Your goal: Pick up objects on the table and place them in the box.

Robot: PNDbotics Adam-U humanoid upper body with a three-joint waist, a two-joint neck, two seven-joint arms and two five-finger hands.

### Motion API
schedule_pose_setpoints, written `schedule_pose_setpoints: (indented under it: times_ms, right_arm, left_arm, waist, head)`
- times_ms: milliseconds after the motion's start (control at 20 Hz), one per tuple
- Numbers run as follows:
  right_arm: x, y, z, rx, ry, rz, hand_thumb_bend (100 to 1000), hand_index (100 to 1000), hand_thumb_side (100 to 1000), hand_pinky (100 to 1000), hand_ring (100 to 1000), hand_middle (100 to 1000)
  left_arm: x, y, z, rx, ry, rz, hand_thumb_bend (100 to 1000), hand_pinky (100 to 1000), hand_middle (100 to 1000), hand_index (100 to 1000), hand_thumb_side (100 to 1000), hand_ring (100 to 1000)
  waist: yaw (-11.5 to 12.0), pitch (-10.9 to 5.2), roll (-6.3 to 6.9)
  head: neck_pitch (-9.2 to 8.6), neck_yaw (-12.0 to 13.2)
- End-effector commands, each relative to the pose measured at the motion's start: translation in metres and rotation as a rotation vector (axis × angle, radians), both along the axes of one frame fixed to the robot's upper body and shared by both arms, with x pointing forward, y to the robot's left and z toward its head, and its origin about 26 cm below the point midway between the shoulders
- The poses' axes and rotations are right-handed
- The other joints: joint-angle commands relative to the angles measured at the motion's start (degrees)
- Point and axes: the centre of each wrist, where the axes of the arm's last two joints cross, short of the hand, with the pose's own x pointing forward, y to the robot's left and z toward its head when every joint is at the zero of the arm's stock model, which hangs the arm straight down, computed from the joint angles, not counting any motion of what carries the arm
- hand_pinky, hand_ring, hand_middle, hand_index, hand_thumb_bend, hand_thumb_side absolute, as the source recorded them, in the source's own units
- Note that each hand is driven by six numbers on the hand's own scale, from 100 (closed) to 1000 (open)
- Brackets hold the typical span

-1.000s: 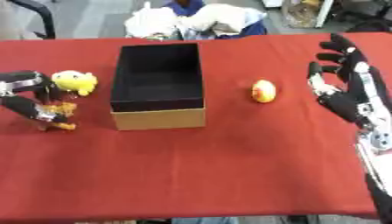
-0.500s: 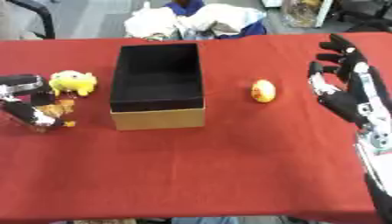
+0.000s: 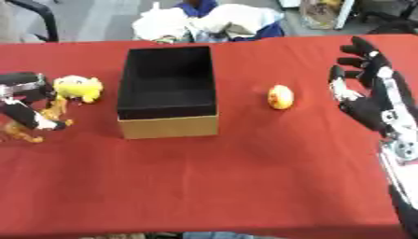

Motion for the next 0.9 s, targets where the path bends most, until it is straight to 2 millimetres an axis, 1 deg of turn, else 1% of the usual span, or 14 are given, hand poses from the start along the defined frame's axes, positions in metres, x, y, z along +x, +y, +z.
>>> schedule_pose_setpoints:
  times_ms: [50,150,250,400,550,750,900]
  right_arm:
    - [0.000,-0.005,0.007,-0.012,-0.020,-0.006,121,972,405,738,823,840]
    - [0.000,-0.004,0.007,-0.012,-0.019,-0.005,120,972,405,738,823,840]
    - [0.000,-0.004,0.006,-0.013,-0.016,-0.002,119,973,406,738,823,840]
    - [0.000,-0.002,0.005,-0.013,-0.011,0.006,118,973,407,738,823,840]
    - [0.001,0.000,0.005,-0.015,-0.009,0.018,117,973,407,738,823,840]
    - [0.002,0.002,0.006,-0.019,-0.008,0.032,116,973,407,738,823,840]
    - [0.003,0.005,0.007,-0.019,-0.009,0.046,115,973,408,738,823,840]
  left_arm:
    - [0.001,0.004,0.038,0.009,-0.100,0.008,441,285,100,200,238,100]
    - [0.005,-0.005,0.049,-0.006,-0.138,-0.003,437,286,100,200,227,100]
    - [0.010,-0.018,0.062,-0.019,-0.179,-0.023,436,287,100,200,217,100]
    - [0.020,-0.047,0.081,-0.037,-0.243,-0.060,437,288,100,200,202,100]
    - [0.029,-0.078,0.093,-0.055,-0.295,-0.097,435,288,100,201,191,100]
    - [0.038,-0.117,0.097,-0.063,-0.337,-0.146,449,291,100,205,187,102]
    - [0.044,-0.143,0.091,-0.048,-0.352,-0.174,456,294,100,209,189,107]
  waist:
    - [-0.1,-1.03,0.11]
    - [-0.2,-1.13,0.15]
    - [-0.3,-1.25,0.16]
    - [-0.9,-1.39,0.14]
    - [-1.8,-1.47,0.14]
    - [-3.3,-1.36,0.21]
    - [-4.3,-1.19,0.30]
  head:
    - [0.29,0.0]
    - [0.29,-0.1]
    - [0.29,0.0]
    - [0.29,0.2]
    - [0.29,0.6]
    - [0.23,1.1]
    - [0.02,1.5]
